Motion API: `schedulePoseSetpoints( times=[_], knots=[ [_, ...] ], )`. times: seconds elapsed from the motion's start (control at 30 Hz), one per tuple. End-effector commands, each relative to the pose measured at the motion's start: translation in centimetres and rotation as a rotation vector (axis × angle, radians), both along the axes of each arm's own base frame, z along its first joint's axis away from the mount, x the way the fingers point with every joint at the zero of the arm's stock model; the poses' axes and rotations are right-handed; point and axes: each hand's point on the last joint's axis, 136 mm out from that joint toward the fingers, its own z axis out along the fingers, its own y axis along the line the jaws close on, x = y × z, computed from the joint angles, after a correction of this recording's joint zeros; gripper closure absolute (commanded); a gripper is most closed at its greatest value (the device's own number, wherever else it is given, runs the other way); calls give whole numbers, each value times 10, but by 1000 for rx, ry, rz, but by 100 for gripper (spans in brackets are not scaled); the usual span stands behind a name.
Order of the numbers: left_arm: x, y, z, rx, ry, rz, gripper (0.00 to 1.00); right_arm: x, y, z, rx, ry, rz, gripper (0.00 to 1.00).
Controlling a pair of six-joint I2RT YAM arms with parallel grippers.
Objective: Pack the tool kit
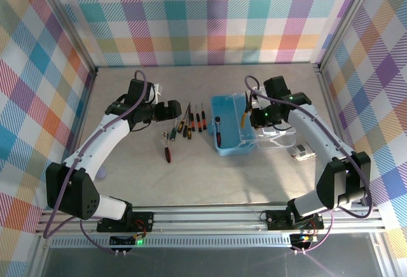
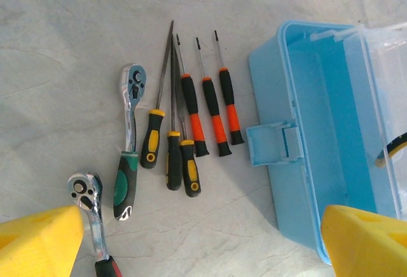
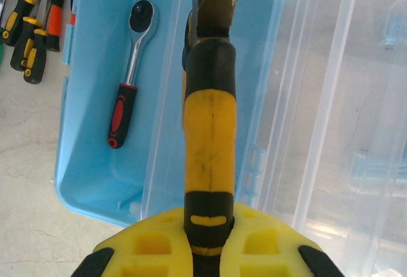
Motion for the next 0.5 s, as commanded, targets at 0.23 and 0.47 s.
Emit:
schedulePoseSetpoints(
  times=[0.23, 0.47],
  knots=[
    [-10, 7, -5, 33, 10, -4, 4, 36, 14, -13, 33, -23, -4, 96],
    [-10, 8, -5, 32, 9, -5, 4, 41, 17, -26, 46, -3, -21, 87]
  ],
)
